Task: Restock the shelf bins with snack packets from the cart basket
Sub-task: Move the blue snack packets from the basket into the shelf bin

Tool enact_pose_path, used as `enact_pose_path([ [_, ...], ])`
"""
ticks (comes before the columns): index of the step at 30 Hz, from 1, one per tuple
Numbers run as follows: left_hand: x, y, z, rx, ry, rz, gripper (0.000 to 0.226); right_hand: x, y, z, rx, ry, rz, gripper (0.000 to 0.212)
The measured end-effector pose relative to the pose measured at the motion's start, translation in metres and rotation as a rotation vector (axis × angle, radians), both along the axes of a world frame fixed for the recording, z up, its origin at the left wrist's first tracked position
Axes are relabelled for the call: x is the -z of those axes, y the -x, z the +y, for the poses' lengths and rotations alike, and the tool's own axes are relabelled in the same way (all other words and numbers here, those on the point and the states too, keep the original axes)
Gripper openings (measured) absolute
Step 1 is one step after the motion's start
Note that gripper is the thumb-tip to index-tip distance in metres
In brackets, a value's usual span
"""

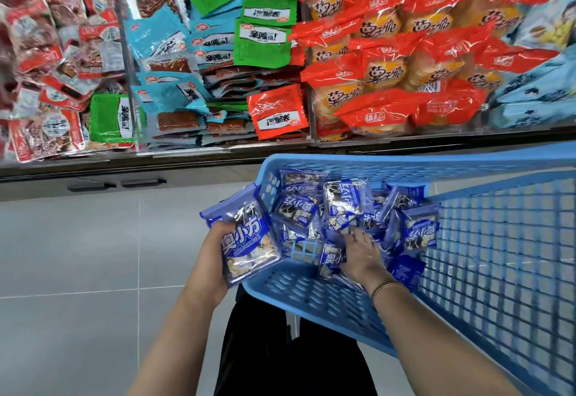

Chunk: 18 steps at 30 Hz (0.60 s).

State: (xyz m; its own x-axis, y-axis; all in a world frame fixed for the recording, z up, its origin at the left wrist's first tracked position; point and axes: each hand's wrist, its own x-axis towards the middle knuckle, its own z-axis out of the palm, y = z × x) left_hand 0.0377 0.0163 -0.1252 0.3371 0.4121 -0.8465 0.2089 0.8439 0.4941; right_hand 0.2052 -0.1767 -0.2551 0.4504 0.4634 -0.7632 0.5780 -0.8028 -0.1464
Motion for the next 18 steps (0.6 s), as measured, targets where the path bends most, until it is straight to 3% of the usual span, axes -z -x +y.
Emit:
enact_pose_path([
  [4, -0.003, -0.003, -0.004, -0.036, -0.031, 0.024, 0.025, 0.006, -0.002, -0.002, -0.001, -0.001, 0.000, 0.071],
  [9, -0.004, -0.008, -0.009, 0.002, -0.071, 0.033, 0.024, 0.009, -0.009, 0.008, -0.197, 0.088, -0.107, 0.057],
  [13, -0.005, -0.010, -0.013, 0.005, -0.150, 0.069, 0.022, -0.007, -0.013, 0.005, -0.149, -0.111, -0.041, 0.042],
  [15, -0.006, -0.014, -0.018, -0.005, -0.208, 0.087, 0.021, -0.027, -0.013, 0.002, 0.012, -0.286, 0.068, 0.026],
  [18, -0.006, -0.020, -0.029, 0.029, -0.334, 0.123, 0.023, -0.064, -0.020, -0.005, 0.451, -0.475, 0.352, 0.032],
])
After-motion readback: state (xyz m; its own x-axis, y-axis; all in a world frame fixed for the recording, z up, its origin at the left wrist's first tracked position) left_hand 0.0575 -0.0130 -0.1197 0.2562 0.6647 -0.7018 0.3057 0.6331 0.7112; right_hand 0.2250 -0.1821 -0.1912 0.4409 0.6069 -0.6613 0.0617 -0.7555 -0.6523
